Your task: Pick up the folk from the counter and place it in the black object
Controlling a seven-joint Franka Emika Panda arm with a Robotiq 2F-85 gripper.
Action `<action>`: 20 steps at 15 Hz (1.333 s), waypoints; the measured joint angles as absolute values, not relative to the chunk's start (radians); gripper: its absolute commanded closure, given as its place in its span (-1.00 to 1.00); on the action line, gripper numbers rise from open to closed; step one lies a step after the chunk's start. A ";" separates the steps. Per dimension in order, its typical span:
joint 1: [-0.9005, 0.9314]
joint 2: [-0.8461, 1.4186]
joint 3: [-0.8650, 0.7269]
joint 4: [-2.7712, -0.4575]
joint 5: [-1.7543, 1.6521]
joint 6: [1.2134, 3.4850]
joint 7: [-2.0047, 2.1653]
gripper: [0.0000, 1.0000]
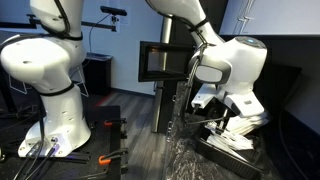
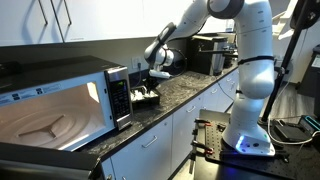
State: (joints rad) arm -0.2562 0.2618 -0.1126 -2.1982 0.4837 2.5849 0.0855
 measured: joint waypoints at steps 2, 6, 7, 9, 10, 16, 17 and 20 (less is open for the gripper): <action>-0.254 0.267 -0.114 -2.197 0.468 2.599 0.085 0.94; -0.241 0.288 -0.114 -2.184 0.446 2.628 0.085 0.94; -0.240 0.288 -0.113 -2.181 0.446 2.629 0.085 0.94; -0.238 0.285 -0.110 -2.176 0.447 2.636 0.085 0.94; -0.237 0.281 -0.110 -2.176 0.447 2.645 0.085 0.94; -0.244 0.279 -0.105 -2.168 0.501 2.660 0.072 0.94; -0.250 0.288 -0.099 -2.162 0.522 2.660 0.057 0.94; -0.266 0.322 -0.080 -2.136 0.555 2.660 0.020 0.94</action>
